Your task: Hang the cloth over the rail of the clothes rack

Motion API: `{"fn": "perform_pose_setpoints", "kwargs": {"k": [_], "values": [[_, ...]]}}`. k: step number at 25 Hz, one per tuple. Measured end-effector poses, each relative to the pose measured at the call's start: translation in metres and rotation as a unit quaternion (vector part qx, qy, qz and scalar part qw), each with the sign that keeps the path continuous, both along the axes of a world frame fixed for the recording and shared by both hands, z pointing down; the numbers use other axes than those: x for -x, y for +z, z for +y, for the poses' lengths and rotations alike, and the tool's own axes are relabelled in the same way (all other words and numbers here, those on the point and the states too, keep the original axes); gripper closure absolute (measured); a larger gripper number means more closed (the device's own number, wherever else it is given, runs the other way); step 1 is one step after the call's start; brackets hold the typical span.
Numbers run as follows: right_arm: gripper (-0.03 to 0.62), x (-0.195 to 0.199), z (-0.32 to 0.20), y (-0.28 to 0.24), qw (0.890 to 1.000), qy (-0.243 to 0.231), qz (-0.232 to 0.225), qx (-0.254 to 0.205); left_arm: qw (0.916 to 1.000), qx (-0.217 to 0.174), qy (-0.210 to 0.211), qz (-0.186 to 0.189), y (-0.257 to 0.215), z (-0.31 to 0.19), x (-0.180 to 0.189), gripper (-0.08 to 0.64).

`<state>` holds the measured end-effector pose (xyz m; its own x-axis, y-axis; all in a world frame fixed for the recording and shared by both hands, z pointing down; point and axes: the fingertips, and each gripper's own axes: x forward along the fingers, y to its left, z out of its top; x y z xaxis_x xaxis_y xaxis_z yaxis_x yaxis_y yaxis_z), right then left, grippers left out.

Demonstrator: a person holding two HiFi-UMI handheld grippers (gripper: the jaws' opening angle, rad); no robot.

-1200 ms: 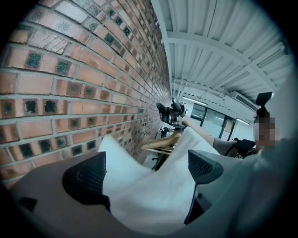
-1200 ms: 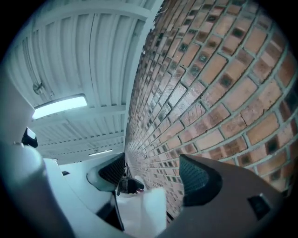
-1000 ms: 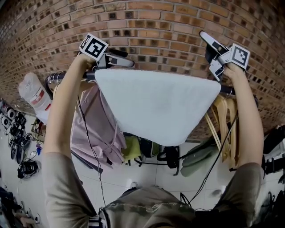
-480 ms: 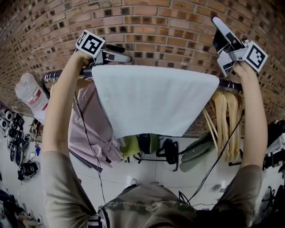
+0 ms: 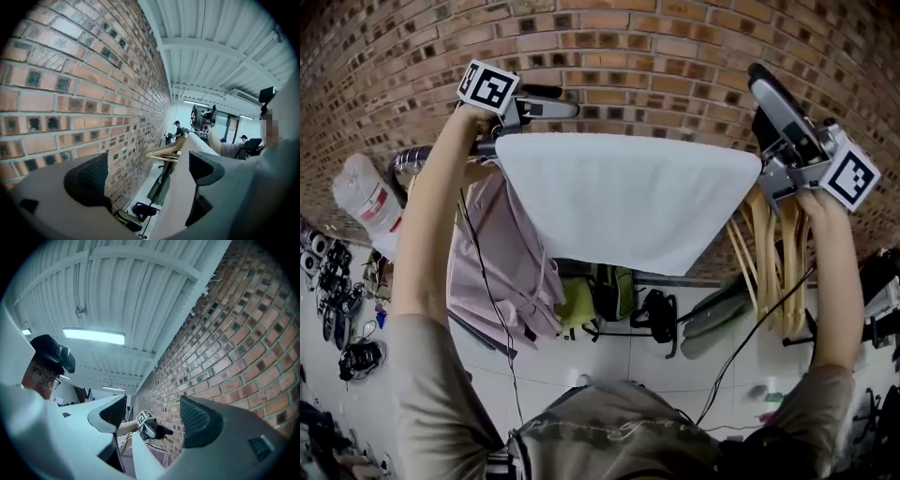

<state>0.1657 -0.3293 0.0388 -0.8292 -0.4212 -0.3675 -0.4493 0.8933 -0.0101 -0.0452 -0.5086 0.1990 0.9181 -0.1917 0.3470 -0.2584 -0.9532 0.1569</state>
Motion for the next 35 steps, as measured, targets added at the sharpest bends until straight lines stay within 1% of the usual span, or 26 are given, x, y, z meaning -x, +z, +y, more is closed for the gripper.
{"fn": "perform_pose_setpoints", "kwargs": {"k": [2, 4, 7, 9, 11, 12, 13, 14, 16, 18, 20, 22, 24, 26, 27, 28, 29, 30, 31, 32, 34, 35], "values": [[0.228, 0.004, 0.006, 0.011, 1.0, -0.003, 0.015, -0.001, 0.9999, -0.002, -0.001, 0.012, -0.005, -0.001, 0.001, 0.009], [0.229, 0.007, 0.007, 0.022, 0.999, 0.001, 0.033, 0.002, 0.9993, -0.017, -0.013, 0.032, -0.014, -0.005, 0.005, 0.009], [0.229, 0.005, 0.0, 0.036, 0.999, 0.024, 0.043, 0.016, 0.9943, -0.072, -0.045, 0.065, -0.038, -0.016, 0.014, 0.01], [0.229, 0.005, 0.0, 0.043, 0.998, 0.033, 0.06, 0.012, 0.9867, -0.123, -0.053, 0.092, -0.06, -0.018, 0.017, 0.011], [0.229, 0.007, 0.002, 0.046, 0.996, 0.034, 0.076, 0.003, 0.9749, -0.186, -0.043, 0.114, -0.082, -0.013, 0.013, 0.012], [0.229, 0.009, 0.003, 0.047, 0.996, 0.033, 0.079, 0.0, 0.9688, -0.211, -0.036, 0.125, -0.092, -0.007, 0.01, 0.012], [0.229, 0.01, 0.003, 0.047, 0.996, 0.032, 0.079, -0.001, 0.9638, -0.227, -0.031, 0.136, -0.102, 0.0, 0.007, 0.012], [0.229, 0.01, 0.004, 0.046, 0.996, 0.031, 0.078, -0.002, 0.9604, -0.235, -0.027, 0.148, -0.111, 0.007, 0.004, 0.012], [0.229, 0.009, 0.005, 0.046, 0.997, 0.031, 0.078, -0.001, 0.9564, -0.241, -0.018, 0.165, -0.127, 0.02, -0.002, 0.013], [0.229, 0.008, 0.005, 0.047, 0.996, 0.031, 0.079, -0.001, 0.9546, -0.244, -0.005, 0.171, -0.139, 0.038, -0.008, 0.015], [0.229, 0.008, 0.006, 0.049, 0.996, 0.03, 0.08, -0.003, 0.9539, -0.251, 0.011, 0.164, -0.145, 0.06, -0.013, 0.015], [0.23, 0.007, 0.007, 0.049, 0.996, 0.03, 0.079, -0.006, 0.956, -0.249, 0.018, 0.155, -0.145, 0.077, -0.018, 0.015], [0.23, 0.008, 0.009, 0.05, 0.997, 0.03, 0.077, -0.007, 0.9617, -0.225, 0.01, 0.156, -0.143, 0.091, -0.02, 0.017], [0.229, 0.011, 0.01, 0.049, 0.997, 0.025, 0.078, -0.006, 0.9669, -0.183, 0.003, 0.178, -0.14, 0.106, -0.017, 0.017], [0.23, 0.014, 0.012, 0.049, 0.997, 0.021, 0.077, -0.005, 0.9674, -0.164, 0.005, 0.193, -0.139, 0.115, -0.014, 0.017], [0.23, 0.016, 0.013, 0.048, 0.997, 0.017, 0.075, -0.004, 0.9663, -0.156, 0.01, 0.204, -0.138, 0.125, -0.012, 0.017], [0.23, 0.017, 0.016, 0.048, 0.997, 0.013, 0.073, -0.003, 0.9637, -0.164, 0.018, 0.21, -0.139, 0.137, -0.011, 0.018], [0.23, 0.018, 0.019, 0.048, 0.997, 0.007, 0.071, 0.0, 0.9594, -0.183, 0.026, 0.213, -0.14, 0.149, -0.01, 0.018], [0.23, 0.019, 0.021, 0.05, 0.998, 0.001, 0.069, 0.005, 0.9537, -0.205, 0.033, 0.218, -0.142, 0.161, -0.009, 0.037], [0.23, 0.019, 0.024, 0.053, 0.998, -0.007, 0.066, 0.015, 0.9478, -0.219, 0.039, 0.229, -0.142, 0.172, -0.007, 0.075], [0.23, 0.019, 0.029, 0.061, 0.998, -0.022, 0.054, 0.039, 0.9395, -0.222, 0.049, 0.256, -0.139, 0.193, -0.003, 0.075], [0.23, 0.019, 0.031, 0.064, 0.997, -0.027, 0.048, 0.047, 0.9376, -0.219, 0.054, 0.265, -0.135, 0.203, -0.002, 0.075]]}}
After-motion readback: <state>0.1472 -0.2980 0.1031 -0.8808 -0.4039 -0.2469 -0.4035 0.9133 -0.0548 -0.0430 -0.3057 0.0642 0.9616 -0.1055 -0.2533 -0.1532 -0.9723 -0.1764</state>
